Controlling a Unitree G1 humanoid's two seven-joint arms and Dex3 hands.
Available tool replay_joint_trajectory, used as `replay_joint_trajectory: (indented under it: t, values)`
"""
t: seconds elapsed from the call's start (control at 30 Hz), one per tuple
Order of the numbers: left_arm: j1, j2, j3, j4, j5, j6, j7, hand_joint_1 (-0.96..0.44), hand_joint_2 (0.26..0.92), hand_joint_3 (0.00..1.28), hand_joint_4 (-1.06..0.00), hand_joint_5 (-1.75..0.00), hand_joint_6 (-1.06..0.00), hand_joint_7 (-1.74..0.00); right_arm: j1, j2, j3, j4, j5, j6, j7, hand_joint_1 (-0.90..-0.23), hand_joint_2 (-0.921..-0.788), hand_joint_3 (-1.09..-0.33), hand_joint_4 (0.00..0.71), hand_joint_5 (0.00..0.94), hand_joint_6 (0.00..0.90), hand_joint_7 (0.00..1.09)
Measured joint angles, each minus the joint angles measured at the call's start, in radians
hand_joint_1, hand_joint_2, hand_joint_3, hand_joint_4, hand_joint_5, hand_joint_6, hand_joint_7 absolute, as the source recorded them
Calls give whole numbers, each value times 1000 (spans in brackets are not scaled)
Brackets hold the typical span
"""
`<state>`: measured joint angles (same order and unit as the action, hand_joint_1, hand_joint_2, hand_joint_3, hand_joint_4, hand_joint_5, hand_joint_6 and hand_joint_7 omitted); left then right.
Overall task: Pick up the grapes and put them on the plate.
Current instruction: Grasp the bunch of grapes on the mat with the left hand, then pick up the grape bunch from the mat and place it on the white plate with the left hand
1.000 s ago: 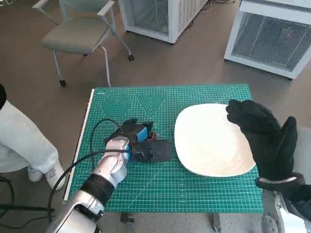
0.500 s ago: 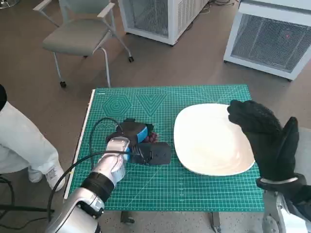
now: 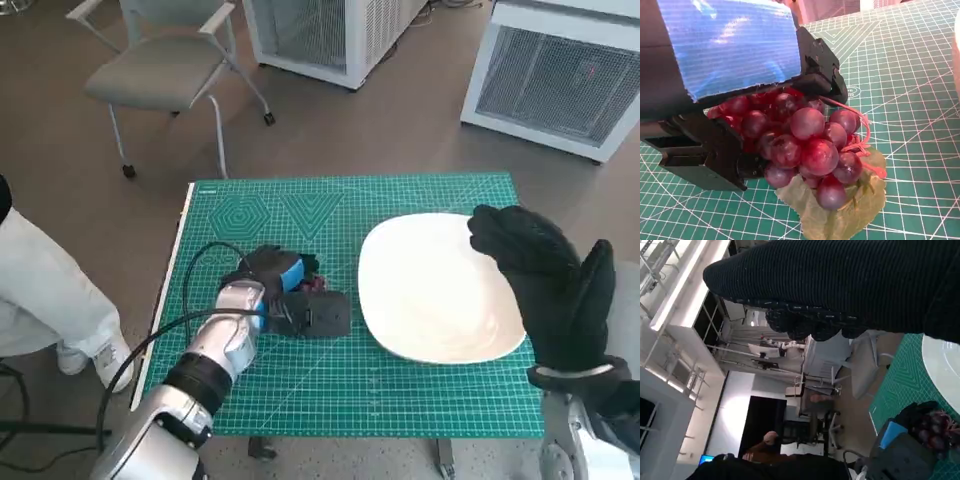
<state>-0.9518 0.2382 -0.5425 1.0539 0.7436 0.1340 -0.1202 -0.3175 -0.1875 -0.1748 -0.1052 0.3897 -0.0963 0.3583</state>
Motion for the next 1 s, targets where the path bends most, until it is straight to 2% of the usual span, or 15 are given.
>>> replay_joint_trajectory:
  t: [0.47,0.67,0.8,0.87,0.93,0.97,1.0]
  values:
    - [-6,0,-3,21,0,-9,-3,365,804,443,-508,-1469,-647,-493,-1,0,0,1,0,-1,0,-307,-921,-623,359,925,236,1069]
    - [-6,9,-2,-3,-1,-6,-26,372,720,658,-446,-1590,-591,-465,-2,0,0,1,-1,-2,0,-307,-921,-623,360,925,236,1068]
    - [0,34,2,-79,-4,5,-64,379,665,807,-400,-1686,-532,-368,-4,0,0,1,-2,-2,0,-307,-921,-623,360,925,236,1068]
    - [7,50,8,-135,-5,15,-80,381,652,849,-384,-1716,-534,-306,-5,0,1,1,-2,-2,0,-307,-921,-623,360,925,236,1068]
    - [18,69,15,-200,-6,25,-92,381,648,866,-375,-1732,-585,-284,-6,0,1,1,-3,-2,0,-307,-921,-623,360,925,236,1068]
    - [25,79,20,-237,-5,30,-97,347,659,836,-379,-1710,-596,-382,-7,0,1,1,-3,-2,0,-307,-921,-623,360,925,237,1068]
    - [33,91,25,-275,-5,35,-102,292,679,783,-389,-1670,-594,-554,-7,1,1,0,-3,-2,0,-307,-921,-623,360,925,237,1068]
